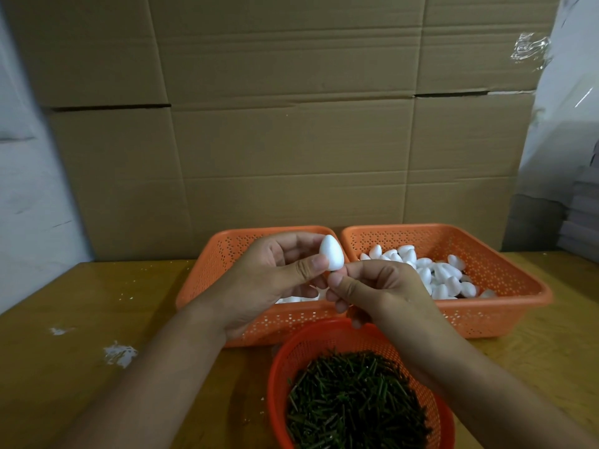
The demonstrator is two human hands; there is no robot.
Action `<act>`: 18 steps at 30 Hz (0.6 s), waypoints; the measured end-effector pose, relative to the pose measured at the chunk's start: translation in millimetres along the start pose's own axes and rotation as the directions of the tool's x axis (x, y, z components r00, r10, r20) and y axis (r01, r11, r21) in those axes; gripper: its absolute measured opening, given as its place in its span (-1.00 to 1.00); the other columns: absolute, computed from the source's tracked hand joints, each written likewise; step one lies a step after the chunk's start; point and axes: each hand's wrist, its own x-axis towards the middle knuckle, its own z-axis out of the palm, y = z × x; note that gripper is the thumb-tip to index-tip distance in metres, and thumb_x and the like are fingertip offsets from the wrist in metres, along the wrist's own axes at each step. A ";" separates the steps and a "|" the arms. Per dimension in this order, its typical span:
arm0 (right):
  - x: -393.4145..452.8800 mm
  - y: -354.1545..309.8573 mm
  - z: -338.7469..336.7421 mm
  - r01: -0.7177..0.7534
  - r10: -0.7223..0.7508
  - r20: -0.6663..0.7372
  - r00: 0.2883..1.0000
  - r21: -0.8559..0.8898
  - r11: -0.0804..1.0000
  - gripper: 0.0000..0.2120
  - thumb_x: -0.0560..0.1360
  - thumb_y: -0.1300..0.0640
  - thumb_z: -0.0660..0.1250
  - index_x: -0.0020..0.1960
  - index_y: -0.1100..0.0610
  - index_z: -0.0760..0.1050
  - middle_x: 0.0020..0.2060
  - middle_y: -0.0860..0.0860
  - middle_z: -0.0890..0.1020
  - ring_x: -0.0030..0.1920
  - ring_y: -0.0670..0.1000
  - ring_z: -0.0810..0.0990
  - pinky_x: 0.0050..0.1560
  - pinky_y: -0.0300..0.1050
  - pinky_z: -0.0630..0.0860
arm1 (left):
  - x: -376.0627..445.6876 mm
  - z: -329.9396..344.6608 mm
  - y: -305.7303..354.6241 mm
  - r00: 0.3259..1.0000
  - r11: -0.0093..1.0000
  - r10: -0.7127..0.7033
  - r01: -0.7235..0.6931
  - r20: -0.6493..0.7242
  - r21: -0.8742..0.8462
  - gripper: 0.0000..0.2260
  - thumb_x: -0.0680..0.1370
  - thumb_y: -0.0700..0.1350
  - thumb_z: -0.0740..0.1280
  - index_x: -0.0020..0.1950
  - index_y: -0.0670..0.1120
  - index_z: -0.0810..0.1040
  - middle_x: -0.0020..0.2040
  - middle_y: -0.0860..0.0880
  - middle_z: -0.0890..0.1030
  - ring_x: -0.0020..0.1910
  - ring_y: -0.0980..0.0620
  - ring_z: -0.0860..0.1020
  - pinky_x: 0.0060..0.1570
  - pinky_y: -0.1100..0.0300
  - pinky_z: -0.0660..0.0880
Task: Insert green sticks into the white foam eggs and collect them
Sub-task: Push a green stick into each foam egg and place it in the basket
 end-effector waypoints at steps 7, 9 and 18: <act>1.1 -0.4 -1.4 -0.004 0.006 -0.077 0.997 0.023 1.000 -0.88 0.52 0.21 0.41 -0.16 0.21 0.65 -0.40 0.00 0.65 -0.44 -0.14 0.55 -0.44 -0.28 0.46 | 0.4 0.2 0.1 1.000 1.000 0.019 -0.019 -0.004 0.019 -0.68 0.51 -0.02 0.41 0.24 -0.06 0.62 0.08 -0.09 0.71 0.03 -0.04 0.68 -0.02 0.16 0.62; 3.5 -2.3 -6.8 0.015 -0.015 -0.147 0.989 -0.001 1.000 -0.90 0.51 0.22 0.43 -0.18 0.19 0.65 -0.39 0.05 0.65 -0.42 -0.09 0.57 -0.44 -0.27 0.48 | 1.7 -2.7 2.1 0.997 0.996 0.033 -0.026 -0.075 0.083 -0.68 0.51 0.06 0.37 0.23 0.00 0.61 0.09 -0.01 0.72 0.06 0.04 0.68 -0.03 0.19 0.63; 24.6 4.5 -72.4 0.008 -0.350 -0.467 0.812 -0.592 0.806 -0.89 0.44 0.17 0.46 -0.20 -0.02 0.64 -0.39 -0.15 0.64 -0.33 -0.22 0.60 -0.28 -0.25 0.42 | 8.8 -53.6 -18.9 0.942 0.677 0.145 0.128 -0.302 0.725 -0.85 0.61 -0.08 0.36 -0.09 0.16 0.61 -0.12 0.22 0.66 -0.10 0.38 0.57 -0.13 0.51 0.40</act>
